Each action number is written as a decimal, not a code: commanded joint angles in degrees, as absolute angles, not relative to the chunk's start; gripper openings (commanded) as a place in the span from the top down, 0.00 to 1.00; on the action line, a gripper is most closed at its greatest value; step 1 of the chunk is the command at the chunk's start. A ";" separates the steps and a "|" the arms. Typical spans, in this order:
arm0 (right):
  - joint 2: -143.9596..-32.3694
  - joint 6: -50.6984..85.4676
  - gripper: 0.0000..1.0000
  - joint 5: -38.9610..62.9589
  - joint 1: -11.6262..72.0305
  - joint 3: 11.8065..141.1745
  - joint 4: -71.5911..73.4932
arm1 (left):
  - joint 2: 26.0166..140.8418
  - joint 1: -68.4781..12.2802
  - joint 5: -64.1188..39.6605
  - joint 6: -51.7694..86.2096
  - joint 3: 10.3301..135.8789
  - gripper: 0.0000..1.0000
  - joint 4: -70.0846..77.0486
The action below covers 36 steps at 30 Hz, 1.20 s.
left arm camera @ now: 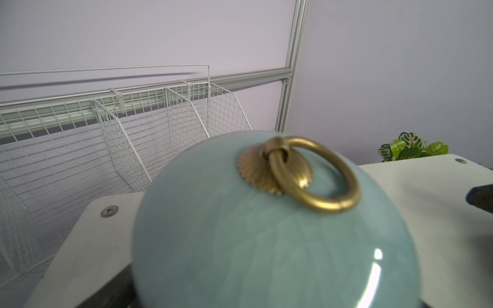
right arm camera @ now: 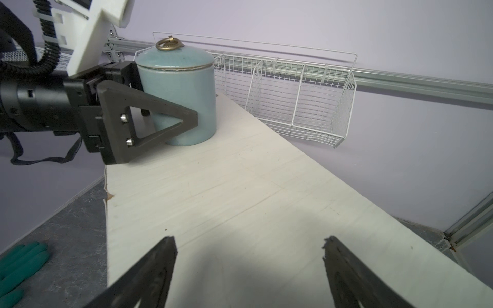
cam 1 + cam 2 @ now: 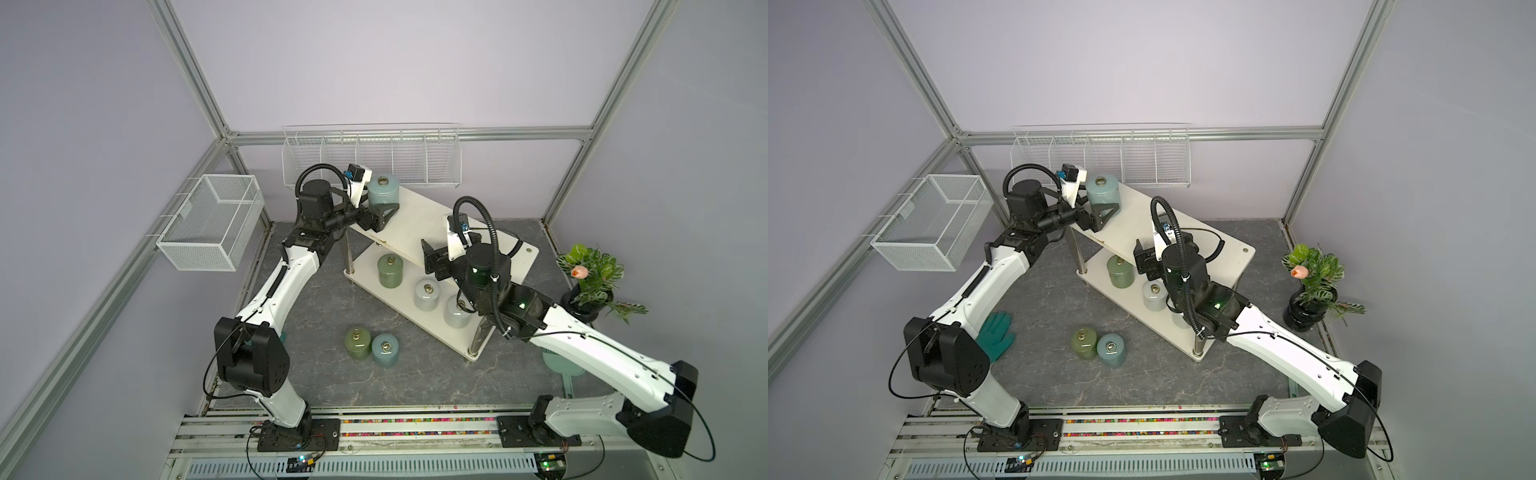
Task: Remove the tea canisters from the shelf
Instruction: Pick up the tea canister from the shelf.
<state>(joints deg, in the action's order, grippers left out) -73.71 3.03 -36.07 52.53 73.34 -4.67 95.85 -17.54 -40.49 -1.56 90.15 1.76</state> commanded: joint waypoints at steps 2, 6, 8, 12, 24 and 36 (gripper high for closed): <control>-74.48 3.93 0.11 -35.68 52.12 75.32 -5.09 | 97.33 -18.02 -41.40 -0.85 91.69 0.00 5.14; -74.81 3.98 0.11 -35.94 52.12 75.66 -5.65 | 98.23 -18.10 -40.89 0.31 91.21 0.00 8.26; -75.01 4.00 0.11 -36.08 52.14 75.76 -5.80 | 98.63 -18.05 -40.44 1.07 90.67 0.00 10.38; -75.30 4.04 0.11 -36.12 52.12 75.97 -6.04 | 98.79 -18.28 -40.01 2.74 88.93 0.00 14.66; -75.99 3.74 0.11 -36.39 52.09 76.63 -7.12 | 100.23 -18.63 -39.37 4.67 87.45 0.06 19.57; -76.07 3.50 0.11 -36.56 52.03 76.35 -6.86 | 100.99 -18.89 -39.00 4.62 87.59 0.22 19.33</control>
<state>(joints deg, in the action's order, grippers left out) -75.77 3.05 -35.99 52.47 75.44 -6.63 99.57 -18.41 -39.64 4.29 87.79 19.66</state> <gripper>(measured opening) 0.889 0.839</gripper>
